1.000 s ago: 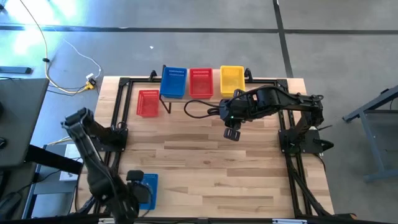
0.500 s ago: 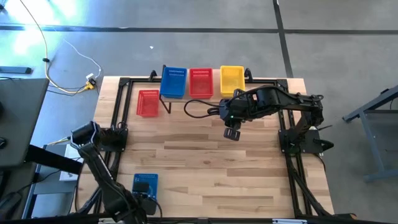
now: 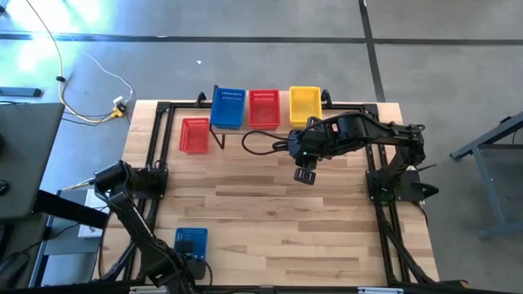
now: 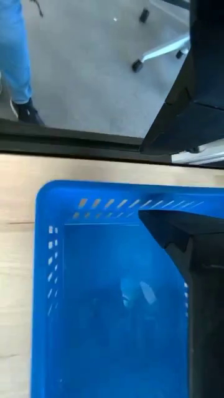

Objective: Stack baskets on shelf by color
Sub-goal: Stack the blue basket into the other blue baskets on the shelf

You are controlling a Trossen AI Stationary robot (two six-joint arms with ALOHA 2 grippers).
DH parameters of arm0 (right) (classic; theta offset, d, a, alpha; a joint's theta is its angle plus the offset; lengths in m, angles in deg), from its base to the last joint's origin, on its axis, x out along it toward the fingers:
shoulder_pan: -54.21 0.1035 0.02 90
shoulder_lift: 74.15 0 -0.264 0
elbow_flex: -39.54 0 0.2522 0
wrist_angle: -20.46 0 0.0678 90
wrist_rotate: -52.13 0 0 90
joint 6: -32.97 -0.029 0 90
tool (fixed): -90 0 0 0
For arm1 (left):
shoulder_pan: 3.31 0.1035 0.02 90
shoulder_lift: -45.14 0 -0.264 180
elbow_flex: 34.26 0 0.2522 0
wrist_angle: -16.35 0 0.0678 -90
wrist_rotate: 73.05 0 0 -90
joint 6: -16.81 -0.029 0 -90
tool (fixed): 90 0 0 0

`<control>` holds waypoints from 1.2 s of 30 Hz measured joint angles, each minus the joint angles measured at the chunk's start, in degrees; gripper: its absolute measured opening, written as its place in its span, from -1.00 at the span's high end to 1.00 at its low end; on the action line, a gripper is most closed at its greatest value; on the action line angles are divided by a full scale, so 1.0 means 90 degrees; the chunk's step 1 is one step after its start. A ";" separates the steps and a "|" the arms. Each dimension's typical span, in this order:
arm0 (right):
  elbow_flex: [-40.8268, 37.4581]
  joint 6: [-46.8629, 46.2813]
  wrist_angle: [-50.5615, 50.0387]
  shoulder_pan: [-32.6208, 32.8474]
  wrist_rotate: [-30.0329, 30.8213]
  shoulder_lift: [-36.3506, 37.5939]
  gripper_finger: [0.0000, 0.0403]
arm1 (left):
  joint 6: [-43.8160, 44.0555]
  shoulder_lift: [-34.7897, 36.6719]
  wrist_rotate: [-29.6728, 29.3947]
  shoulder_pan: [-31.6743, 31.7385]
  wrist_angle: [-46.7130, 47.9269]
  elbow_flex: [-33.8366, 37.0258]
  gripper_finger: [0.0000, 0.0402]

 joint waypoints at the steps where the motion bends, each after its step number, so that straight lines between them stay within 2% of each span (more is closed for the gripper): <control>1: 0.0000 0.0000 0.0001 0.0000 0.0000 0.0000 0.38 | 0.0087 0.0001 0.0001 0.0001 -0.0029 0.0064 0.29; 6: 0.0000 0.0115 0.0000 0.0000 0.0000 0.0000 0.38 | 0.0332 0.0000 -0.0001 0.0001 -0.0011 0.0356 0.40; 11: 0.0000 0.0119 0.0000 0.0000 0.0000 0.0000 0.38 | 0.0273 0.0002 -0.0006 0.0001 -0.0158 0.0361 0.83; 13: 0.0000 0.0119 0.0002 0.0000 0.0000 0.0000 0.38 | 0.0252 0.0040 -0.0021 0.0013 -0.0177 0.0364 0.95; 20: 0.0000 0.0121 0.0010 -0.0010 0.0022 0.0000 0.38 | 0.0113 0.0550 -0.0108 0.0290 -0.0006 0.0361 0.98; 30: 0.0000 0.0119 0.0062 -0.0018 0.0029 -0.0005 0.38 | -0.0118 0.2023 -0.0871 0.1095 0.1315 0.0364 0.99; 36: 0.0000 0.0119 0.0135 -0.0019 0.0385 -0.0005 0.38 | -0.0698 0.2963 -0.1345 0.1806 0.2172 0.0366 1.00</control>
